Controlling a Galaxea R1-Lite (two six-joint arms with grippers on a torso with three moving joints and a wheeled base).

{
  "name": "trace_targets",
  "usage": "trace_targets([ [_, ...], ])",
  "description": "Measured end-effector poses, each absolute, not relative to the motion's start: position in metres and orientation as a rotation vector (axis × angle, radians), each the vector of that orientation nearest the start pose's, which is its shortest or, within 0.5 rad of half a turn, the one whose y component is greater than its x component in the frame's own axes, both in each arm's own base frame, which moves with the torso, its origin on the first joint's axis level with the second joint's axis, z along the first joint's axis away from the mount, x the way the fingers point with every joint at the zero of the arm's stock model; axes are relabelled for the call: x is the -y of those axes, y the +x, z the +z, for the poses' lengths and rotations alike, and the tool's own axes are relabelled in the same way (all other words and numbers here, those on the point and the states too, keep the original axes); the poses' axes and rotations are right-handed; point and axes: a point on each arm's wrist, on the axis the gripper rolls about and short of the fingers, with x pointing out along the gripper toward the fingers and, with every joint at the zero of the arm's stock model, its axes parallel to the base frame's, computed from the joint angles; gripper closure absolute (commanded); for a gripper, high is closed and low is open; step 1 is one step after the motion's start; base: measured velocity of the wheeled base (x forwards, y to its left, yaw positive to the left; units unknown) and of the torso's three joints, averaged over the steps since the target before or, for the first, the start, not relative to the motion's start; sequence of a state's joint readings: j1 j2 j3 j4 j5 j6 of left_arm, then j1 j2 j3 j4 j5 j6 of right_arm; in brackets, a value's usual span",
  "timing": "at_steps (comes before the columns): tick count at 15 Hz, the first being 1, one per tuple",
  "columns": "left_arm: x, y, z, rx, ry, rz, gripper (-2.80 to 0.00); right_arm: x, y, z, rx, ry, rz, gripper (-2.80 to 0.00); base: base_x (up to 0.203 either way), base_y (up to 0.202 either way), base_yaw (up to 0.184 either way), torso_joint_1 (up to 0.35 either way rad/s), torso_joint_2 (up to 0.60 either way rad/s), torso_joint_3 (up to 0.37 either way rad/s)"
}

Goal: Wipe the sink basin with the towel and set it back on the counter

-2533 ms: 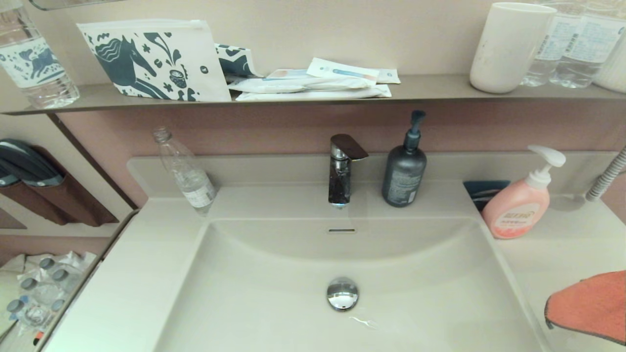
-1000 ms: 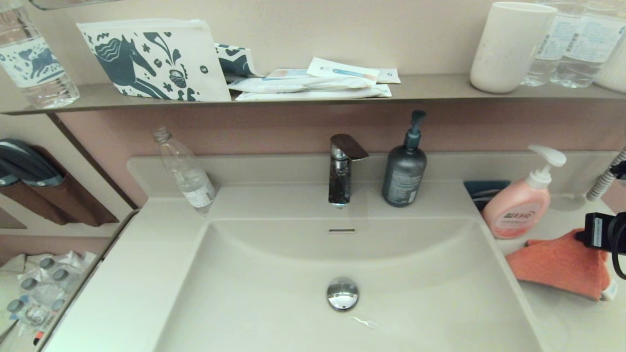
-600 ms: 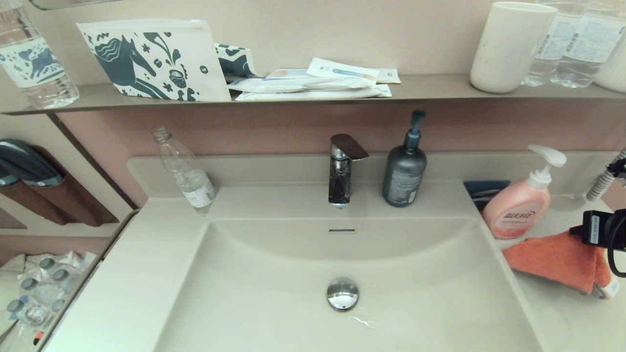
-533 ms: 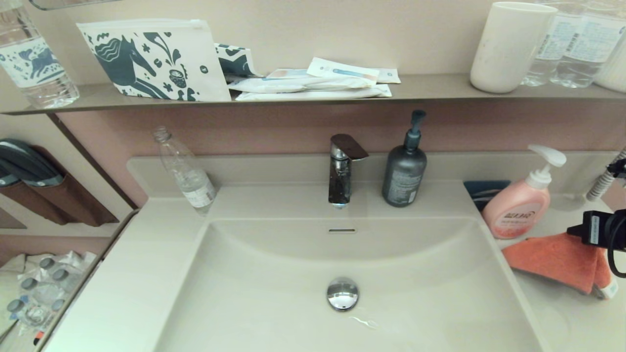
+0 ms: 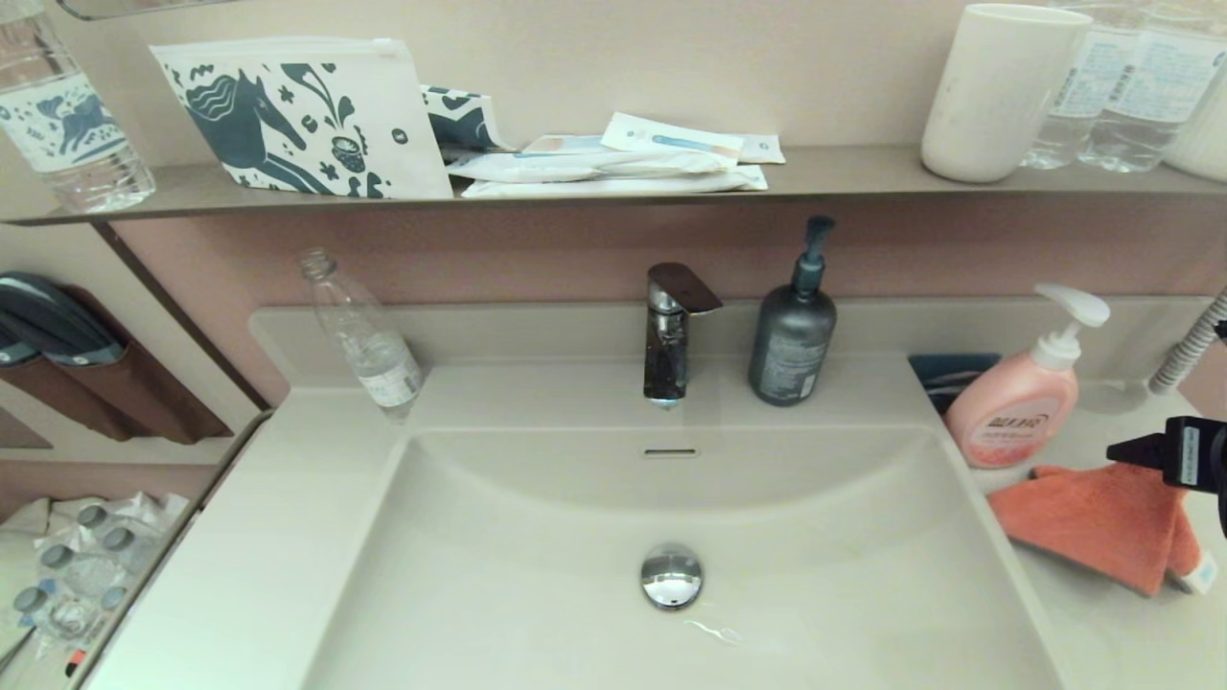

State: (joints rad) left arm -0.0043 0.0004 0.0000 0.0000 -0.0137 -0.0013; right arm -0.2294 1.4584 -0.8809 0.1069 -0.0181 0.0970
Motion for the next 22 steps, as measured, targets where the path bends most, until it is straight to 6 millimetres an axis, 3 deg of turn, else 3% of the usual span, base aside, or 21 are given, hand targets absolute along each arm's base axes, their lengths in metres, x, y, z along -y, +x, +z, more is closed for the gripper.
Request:
trace_targets([
  [5,0.000,-0.023,0.075,0.000,-0.001,-0.018,0.00,0.049,0.206,0.204,-0.769,0.179,-0.274,-2.80,0.000,0.000,0.000,0.000,0.00,0.000],
  [9,0.000,-0.023,0.075,0.000,-0.001,-0.018,0.00,0.042,0.178,0.197,-0.974,0.150,-0.251,-2.80,0.000,0.000,0.000,0.000,0.00,0.000],
  [10,0.000,-0.023,0.075,0.000,-0.001,-0.018,0.00,0.041,0.172,0.196,-1.011,0.135,-0.243,0.00,0.000,0.000,0.000,0.000,0.00,0.000],
  [16,0.000,-0.023,0.075,0.000,-0.001,-0.018,0.00,0.040,0.166,0.207,-0.897,0.125,-0.246,0.00,0.000,0.000,0.000,0.000,0.00,0.000],
  [22,0.000,-0.023,0.075,-0.001,-0.001,-0.018,0.00,0.034,0.138,0.210,-0.818,0.043,-0.212,0.00,0.000,0.000,0.000,0.000,0.00,0.000],
])
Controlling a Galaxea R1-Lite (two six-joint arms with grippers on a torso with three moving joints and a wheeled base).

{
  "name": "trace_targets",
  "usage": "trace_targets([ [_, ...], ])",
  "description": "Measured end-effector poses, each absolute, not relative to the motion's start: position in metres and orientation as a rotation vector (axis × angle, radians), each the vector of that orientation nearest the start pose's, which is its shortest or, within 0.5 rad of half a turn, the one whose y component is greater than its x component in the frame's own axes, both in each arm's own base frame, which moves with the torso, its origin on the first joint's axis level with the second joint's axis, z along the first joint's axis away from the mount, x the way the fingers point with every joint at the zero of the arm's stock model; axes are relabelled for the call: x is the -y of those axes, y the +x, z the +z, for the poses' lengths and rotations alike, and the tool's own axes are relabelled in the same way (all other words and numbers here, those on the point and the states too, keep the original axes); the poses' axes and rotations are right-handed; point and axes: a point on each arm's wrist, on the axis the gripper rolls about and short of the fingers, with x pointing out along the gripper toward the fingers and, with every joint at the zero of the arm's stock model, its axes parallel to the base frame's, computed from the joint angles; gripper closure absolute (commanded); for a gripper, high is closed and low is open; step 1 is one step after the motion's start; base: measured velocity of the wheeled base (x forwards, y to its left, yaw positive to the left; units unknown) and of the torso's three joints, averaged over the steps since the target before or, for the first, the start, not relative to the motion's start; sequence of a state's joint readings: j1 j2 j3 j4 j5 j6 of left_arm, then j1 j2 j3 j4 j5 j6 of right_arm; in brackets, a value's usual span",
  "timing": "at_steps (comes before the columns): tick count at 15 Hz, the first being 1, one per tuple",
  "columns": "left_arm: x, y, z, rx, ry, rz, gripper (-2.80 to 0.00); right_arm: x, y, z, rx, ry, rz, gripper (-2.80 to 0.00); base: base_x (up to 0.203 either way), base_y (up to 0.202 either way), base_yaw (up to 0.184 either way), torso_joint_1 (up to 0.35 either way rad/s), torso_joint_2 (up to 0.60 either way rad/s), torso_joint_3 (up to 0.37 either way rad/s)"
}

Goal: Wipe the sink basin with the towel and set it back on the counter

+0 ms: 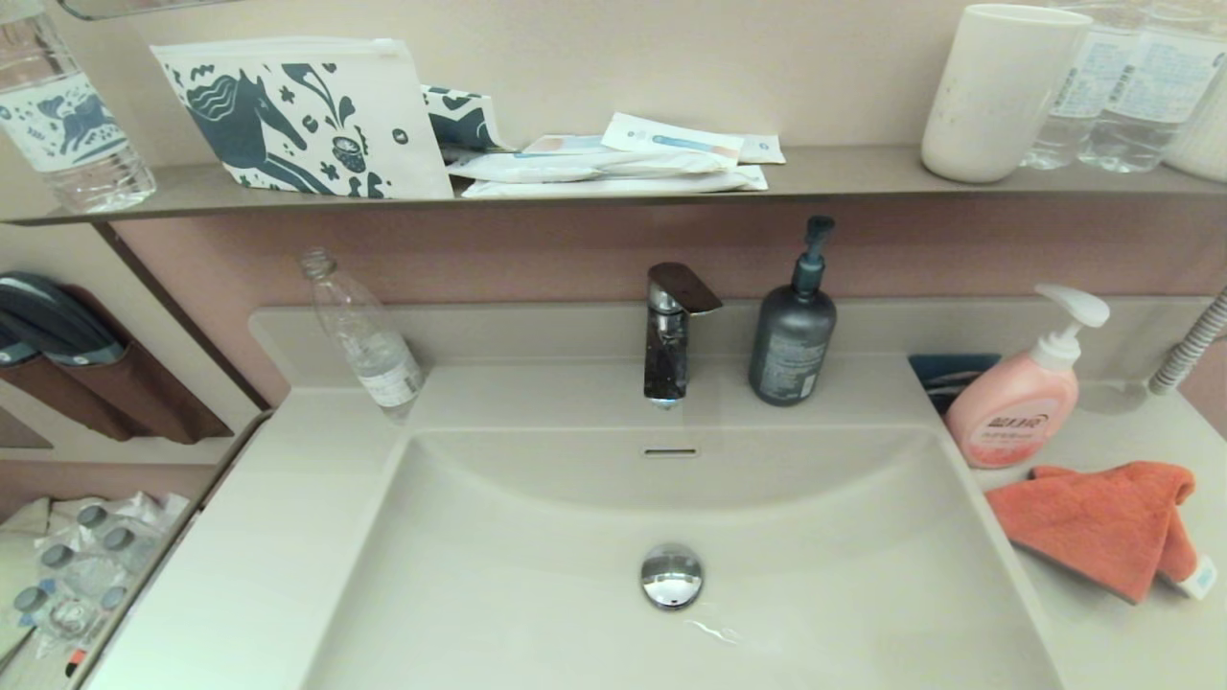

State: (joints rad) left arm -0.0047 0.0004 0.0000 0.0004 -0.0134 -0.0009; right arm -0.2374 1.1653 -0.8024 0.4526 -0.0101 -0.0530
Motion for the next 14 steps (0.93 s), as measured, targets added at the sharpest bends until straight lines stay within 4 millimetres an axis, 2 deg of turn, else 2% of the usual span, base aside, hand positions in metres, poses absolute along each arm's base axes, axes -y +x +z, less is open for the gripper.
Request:
trace_targets([
  [3,0.000,-0.023,0.075,0.000,-0.002,-0.018,0.00,0.027,0.113,0.210,-0.691,-0.014,-0.172,0.00,0.000,0.000,0.000,0.000,0.00,0.000],
  [9,0.000,-0.023,0.075,0.000,-0.001,-0.018,0.00,0.011,0.056,0.224,-0.428,-0.007,-0.102,0.00,0.000,0.000,0.000,0.000,0.00,0.000],
  [14,0.000,-0.023,0.075,0.000,-0.002,-0.018,0.00,-0.003,0.009,0.204,-0.372,0.026,-0.004,0.00,0.000,0.000,0.000,0.000,0.00,0.000],
])
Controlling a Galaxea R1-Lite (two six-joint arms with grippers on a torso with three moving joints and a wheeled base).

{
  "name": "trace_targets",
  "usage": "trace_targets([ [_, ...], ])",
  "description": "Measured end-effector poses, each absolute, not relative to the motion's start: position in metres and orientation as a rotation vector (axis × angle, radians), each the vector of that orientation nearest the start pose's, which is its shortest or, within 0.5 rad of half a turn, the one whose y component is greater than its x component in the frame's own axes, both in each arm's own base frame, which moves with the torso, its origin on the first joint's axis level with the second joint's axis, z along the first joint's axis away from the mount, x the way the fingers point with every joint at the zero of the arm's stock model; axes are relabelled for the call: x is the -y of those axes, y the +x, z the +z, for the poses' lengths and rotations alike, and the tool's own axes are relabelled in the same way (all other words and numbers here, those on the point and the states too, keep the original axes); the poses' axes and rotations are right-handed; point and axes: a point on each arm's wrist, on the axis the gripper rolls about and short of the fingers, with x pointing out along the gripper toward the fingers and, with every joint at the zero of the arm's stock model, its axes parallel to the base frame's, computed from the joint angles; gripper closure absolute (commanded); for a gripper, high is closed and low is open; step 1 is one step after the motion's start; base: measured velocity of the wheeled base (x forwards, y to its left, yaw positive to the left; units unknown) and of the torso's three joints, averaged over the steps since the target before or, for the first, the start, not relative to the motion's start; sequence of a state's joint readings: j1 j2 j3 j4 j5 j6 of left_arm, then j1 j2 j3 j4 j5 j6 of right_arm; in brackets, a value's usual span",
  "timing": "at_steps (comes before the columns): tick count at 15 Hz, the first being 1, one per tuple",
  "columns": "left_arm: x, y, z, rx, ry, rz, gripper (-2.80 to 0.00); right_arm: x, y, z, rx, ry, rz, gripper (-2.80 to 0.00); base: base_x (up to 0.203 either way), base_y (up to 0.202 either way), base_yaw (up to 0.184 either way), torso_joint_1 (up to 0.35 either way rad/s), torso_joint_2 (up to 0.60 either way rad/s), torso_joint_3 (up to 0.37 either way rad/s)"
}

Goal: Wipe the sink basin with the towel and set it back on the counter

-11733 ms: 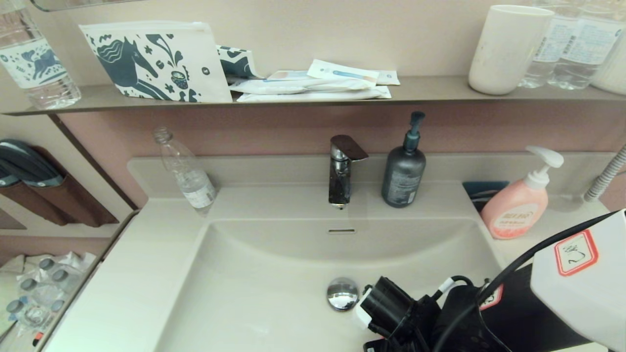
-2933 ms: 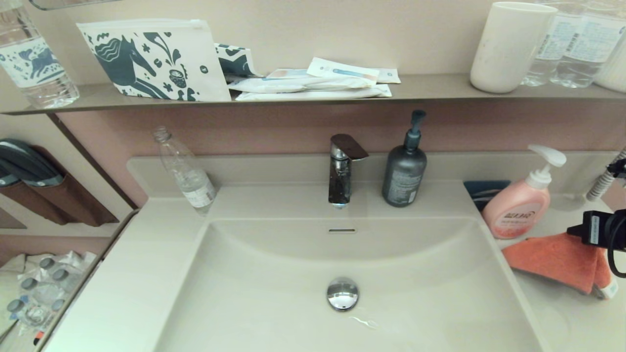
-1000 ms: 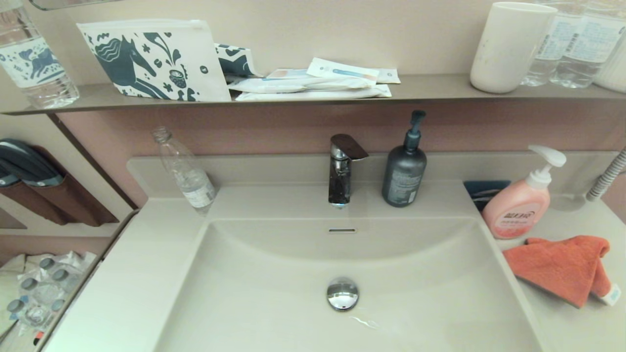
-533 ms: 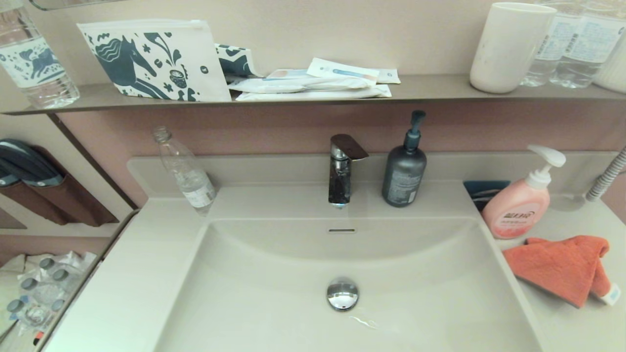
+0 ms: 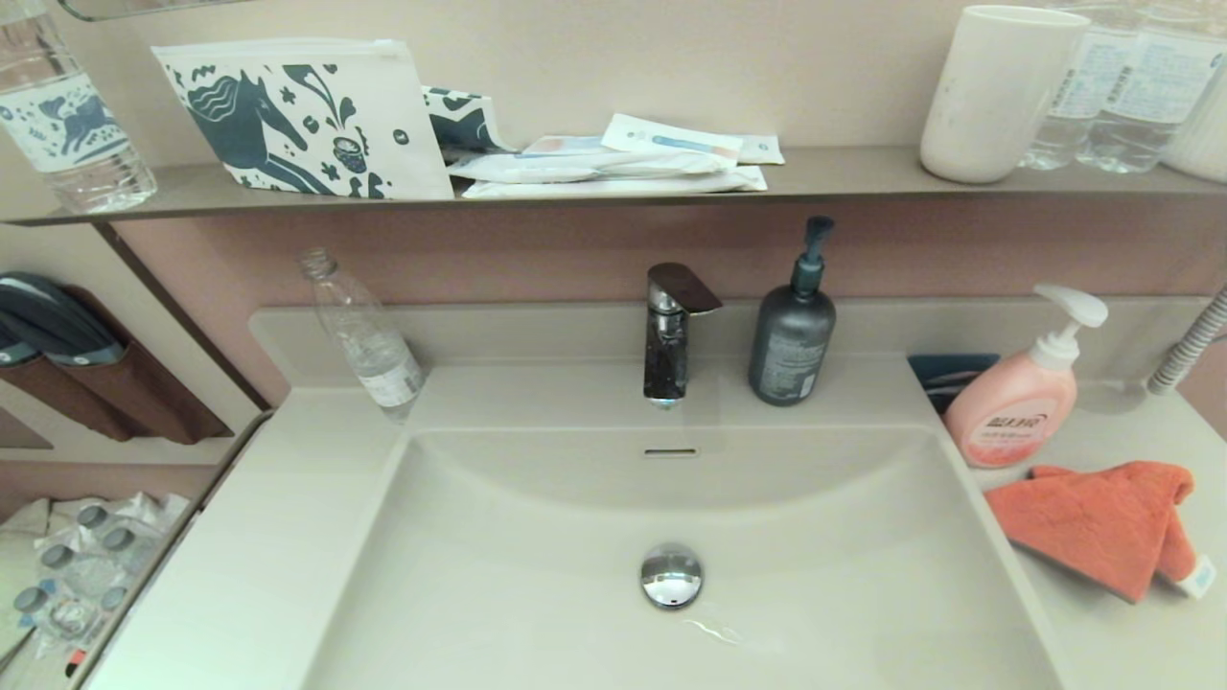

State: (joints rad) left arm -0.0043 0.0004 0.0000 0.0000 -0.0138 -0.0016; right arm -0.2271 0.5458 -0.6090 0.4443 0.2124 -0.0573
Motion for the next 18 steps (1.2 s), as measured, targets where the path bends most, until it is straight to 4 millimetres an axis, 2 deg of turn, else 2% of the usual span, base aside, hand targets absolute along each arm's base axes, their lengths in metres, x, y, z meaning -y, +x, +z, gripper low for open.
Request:
trace_targets([
  [4,0.000,-0.023,0.075,0.000,-0.001,-0.018,0.00,-0.009,-0.021,0.187,-0.383,0.036,0.171,0.00,0.000,0.000,0.000,0.000,0.00,0.000],
  [9,0.000,-0.023,0.075,0.000,-0.001,-0.018,0.00,-0.004,-0.044,0.166,-0.288,0.000,0.202,0.00,0.000,0.000,0.000,0.000,0.00,0.000],
  [13,0.000,-0.023,0.075,0.000,-0.001,-0.018,0.00,-0.001,-0.037,0.146,-0.139,0.007,0.058,0.00,0.000,0.000,0.000,0.000,0.00,0.000],
  [18,0.000,-0.023,0.075,0.000,-0.002,-0.018,0.00,0.001,-0.032,0.105,-0.041,-0.028,-0.049,0.00,0.000,0.000,0.000,0.000,0.00,0.000],
])
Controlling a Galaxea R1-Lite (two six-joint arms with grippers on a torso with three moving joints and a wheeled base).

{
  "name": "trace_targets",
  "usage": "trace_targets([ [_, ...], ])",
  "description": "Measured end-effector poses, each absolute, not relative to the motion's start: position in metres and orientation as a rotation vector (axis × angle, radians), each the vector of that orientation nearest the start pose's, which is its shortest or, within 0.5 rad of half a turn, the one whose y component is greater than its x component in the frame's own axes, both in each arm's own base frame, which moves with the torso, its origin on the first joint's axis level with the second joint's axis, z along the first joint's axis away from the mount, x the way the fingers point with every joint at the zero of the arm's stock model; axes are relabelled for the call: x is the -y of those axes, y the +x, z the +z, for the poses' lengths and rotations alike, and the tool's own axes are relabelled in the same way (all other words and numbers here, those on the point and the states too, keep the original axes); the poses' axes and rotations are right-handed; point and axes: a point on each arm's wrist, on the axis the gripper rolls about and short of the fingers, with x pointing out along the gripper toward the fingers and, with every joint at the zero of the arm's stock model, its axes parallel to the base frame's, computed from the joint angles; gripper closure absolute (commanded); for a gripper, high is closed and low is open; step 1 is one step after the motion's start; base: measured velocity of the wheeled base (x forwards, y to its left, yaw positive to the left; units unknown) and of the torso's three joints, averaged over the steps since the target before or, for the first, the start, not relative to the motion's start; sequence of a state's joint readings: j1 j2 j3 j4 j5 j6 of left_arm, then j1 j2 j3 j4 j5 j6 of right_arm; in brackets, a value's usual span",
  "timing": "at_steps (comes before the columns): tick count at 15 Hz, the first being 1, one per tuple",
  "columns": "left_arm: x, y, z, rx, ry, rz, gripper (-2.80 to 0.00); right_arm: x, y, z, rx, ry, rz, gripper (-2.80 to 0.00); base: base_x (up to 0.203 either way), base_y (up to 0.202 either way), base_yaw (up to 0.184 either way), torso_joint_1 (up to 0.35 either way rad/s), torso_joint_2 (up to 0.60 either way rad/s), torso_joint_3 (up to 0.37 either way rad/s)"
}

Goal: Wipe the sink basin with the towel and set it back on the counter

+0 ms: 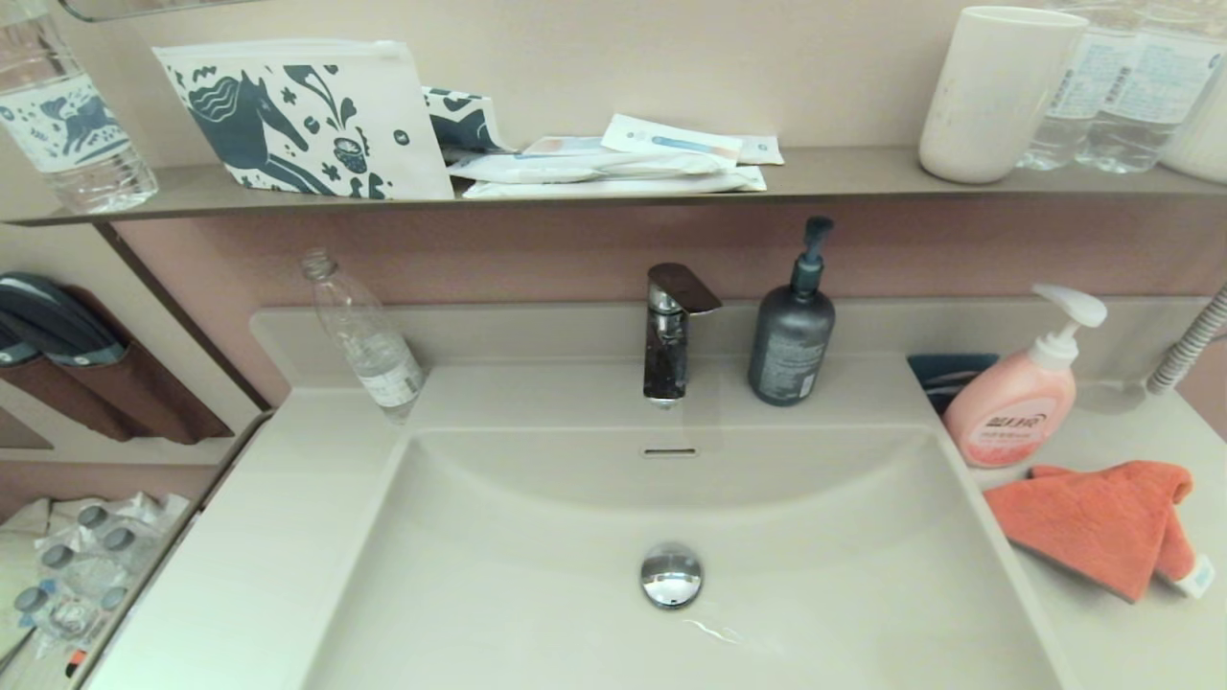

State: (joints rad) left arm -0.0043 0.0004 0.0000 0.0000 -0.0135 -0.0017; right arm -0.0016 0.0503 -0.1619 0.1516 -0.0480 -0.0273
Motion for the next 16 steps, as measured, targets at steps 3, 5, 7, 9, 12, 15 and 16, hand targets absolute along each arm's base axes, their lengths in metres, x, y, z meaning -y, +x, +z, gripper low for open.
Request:
trace_targets([
  [3,0.000,-0.023,0.075,0.000,-0.001,-0.018,0.00,0.002,-0.028,0.090,-0.013,-0.048,-0.080,0.00,0.000,0.000,0.000,0.000,0.00,0.000],
  [5,0.000,-0.023,0.075,0.000,-0.002,-0.018,0.00,0.002,-0.027,0.087,-0.001,-0.045,-0.081,0.00,0.000,0.000,0.000,0.000,0.00,0.000],
  [7,0.000,-0.023,0.075,0.000,-0.002,-0.018,0.00,0.001,-0.027,0.085,0.003,-0.021,-0.072,0.00,0.000,0.000,0.000,0.000,0.00,0.000],
  [9,0.000,-0.023,0.075,0.000,-0.002,-0.017,0.00,0.001,-0.026,0.083,-0.003,0.038,-0.043,0.00,0.000,0.000,0.000,0.000,0.00,0.000],
  [12,0.000,-0.023,0.075,0.000,-0.002,-0.018,0.00,0.001,-0.026,0.081,-0.009,0.038,-0.033,0.00,0.000,0.000,0.000,0.000,0.00,0.000],
  [15,0.000,-0.023,0.075,0.000,-0.002,-0.018,0.00,0.001,-0.025,0.077,-0.022,0.007,-0.027,0.00,0.000,0.000,0.000,0.000,0.00,0.000],
  [16,0.000,-0.023,0.075,0.000,-0.002,-0.018,0.00,0.001,-0.024,0.076,-0.025,0.002,-0.024,0.00,0.000,0.000,0.000,0.000,0.00,0.000],
])
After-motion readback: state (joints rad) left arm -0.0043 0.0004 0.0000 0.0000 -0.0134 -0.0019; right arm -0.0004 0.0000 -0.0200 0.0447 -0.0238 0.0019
